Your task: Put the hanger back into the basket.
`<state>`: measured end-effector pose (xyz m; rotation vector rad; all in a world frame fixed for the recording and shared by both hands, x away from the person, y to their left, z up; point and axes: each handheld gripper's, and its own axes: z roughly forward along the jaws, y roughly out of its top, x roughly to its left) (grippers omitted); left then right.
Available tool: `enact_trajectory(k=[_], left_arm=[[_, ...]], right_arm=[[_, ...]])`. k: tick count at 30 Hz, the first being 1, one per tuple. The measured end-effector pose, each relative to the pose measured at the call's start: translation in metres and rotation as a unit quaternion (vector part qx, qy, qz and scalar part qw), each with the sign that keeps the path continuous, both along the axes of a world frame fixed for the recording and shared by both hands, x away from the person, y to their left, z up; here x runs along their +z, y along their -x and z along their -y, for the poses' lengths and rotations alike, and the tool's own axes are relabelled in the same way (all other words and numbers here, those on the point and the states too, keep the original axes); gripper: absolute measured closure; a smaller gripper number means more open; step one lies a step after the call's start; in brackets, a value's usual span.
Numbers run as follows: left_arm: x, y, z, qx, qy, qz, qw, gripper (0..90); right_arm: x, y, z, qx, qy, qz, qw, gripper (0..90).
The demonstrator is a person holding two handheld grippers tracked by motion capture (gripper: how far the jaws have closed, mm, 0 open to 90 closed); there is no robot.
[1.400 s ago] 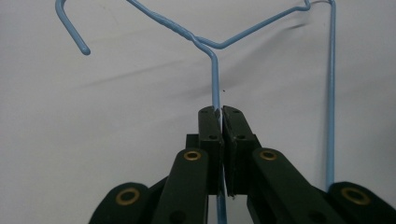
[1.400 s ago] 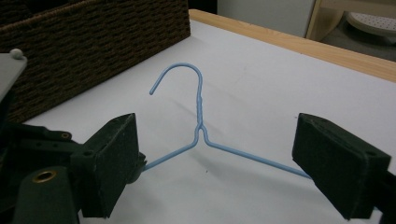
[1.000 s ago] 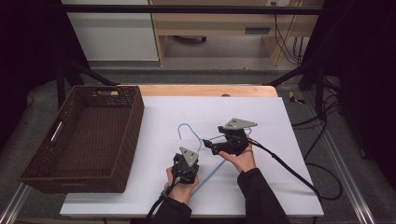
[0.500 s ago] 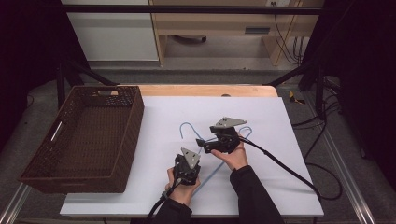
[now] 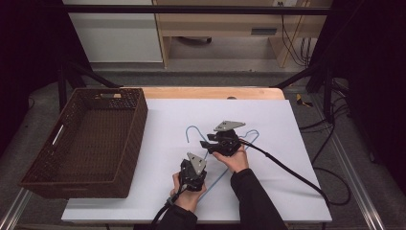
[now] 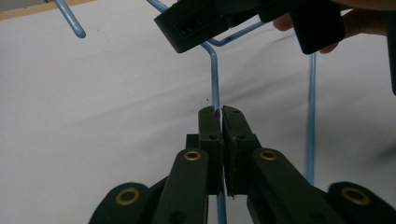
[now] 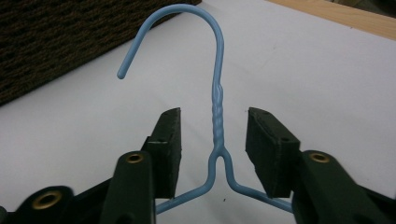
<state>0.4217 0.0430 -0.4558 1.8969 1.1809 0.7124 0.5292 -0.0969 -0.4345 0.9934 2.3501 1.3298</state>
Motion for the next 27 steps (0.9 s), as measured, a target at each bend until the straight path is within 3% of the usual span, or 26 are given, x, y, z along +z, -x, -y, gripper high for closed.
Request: enact_trajectory(k=[5, 10, 27], left_arm=[[-0.0008, -0.0001, 0.0008, 0.000, 0.001, 0.001, 1.0000, 87.3], [-0.0012, 0.0000, 0.0001, -0.004, -0.003, 0.000, 1.0000, 87.3], [-0.0017, 0.0003, -0.0006, -0.017, -0.002, 0.002, 0.9999, 87.0]], right_arm=[[-0.0012, -0.0014, -0.0026, 0.008, 0.004, 0.001, 1.0000, 69.4], [-0.0010, -0.0029, -0.0025, -0.002, 0.016, 0.003, 0.9999, 83.7], [0.0011, -0.0025, -0.0004, 0.010, 0.025, 0.011, 0.9996, 86.0]])
